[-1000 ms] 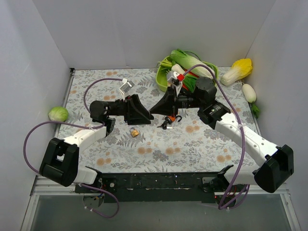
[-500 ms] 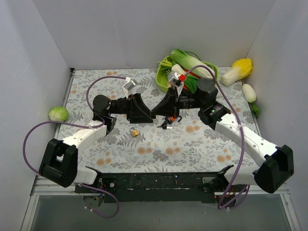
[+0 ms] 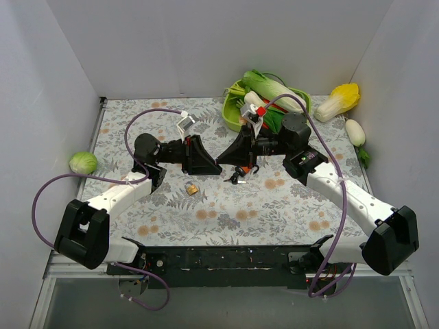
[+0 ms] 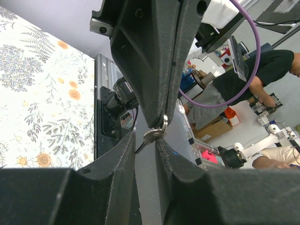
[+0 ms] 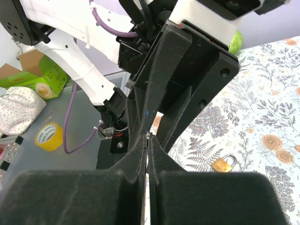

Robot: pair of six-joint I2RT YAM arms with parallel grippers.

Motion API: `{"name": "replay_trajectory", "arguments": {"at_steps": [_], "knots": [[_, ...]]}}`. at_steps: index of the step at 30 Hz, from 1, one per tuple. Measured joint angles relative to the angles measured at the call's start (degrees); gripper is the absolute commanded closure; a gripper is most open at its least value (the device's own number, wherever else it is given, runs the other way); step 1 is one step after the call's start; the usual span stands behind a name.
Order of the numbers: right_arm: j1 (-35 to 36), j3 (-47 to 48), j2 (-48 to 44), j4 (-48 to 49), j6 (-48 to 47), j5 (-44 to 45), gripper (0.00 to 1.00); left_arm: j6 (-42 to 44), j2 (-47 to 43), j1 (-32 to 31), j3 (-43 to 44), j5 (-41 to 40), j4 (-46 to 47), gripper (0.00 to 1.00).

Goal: Unlock with the key

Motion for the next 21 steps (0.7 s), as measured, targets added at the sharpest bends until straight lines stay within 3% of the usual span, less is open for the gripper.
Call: {"name": "replay_trajectory", "arguments": {"at_steps": [9,21], "knots": [[-0.4,-0.5,0.0,0.4,0.8,0.0,0.99,-1.2,0.0,0.0,0.0,0.2,1.7,0.66],[-1.0,-1.7,0.2,2.7,2.1,-0.9,0.99,-1.3,0.0,0.0,0.0,0.3,2.3,0.96]]}}
